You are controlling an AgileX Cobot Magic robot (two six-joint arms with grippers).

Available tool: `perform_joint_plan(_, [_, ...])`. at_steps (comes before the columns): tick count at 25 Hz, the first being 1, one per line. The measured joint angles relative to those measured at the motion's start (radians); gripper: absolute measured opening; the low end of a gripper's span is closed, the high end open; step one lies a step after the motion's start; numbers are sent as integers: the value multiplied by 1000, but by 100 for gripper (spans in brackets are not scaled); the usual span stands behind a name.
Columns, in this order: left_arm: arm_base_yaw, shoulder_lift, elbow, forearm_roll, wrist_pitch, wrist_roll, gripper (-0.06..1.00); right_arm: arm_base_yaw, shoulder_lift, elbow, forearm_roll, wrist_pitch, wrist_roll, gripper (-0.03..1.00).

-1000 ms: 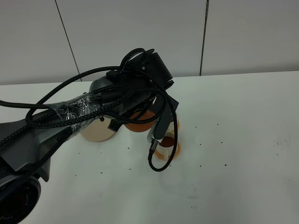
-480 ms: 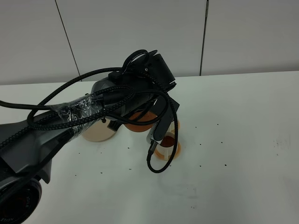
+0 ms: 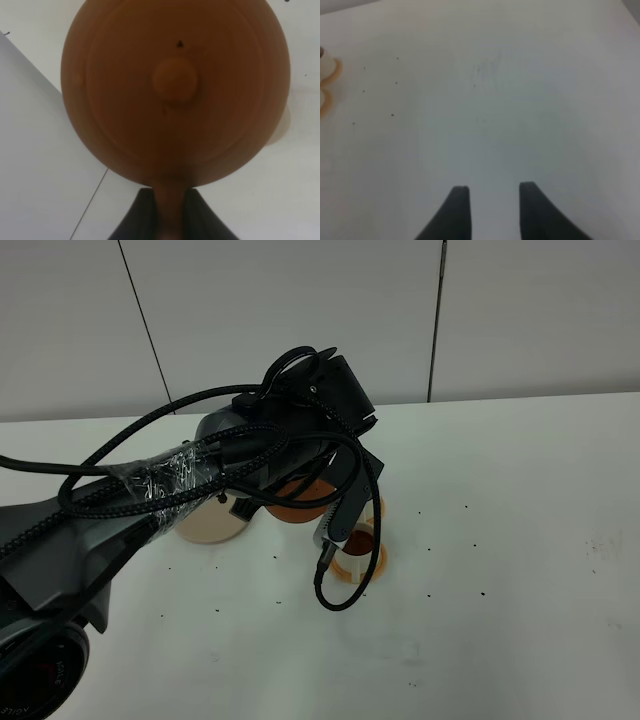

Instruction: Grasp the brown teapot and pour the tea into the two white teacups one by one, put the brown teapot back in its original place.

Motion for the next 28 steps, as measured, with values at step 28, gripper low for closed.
perform_joint_plan(28, [0, 0, 0, -97, 57, -114, 17, 0, 0, 0, 0, 0, 0, 24])
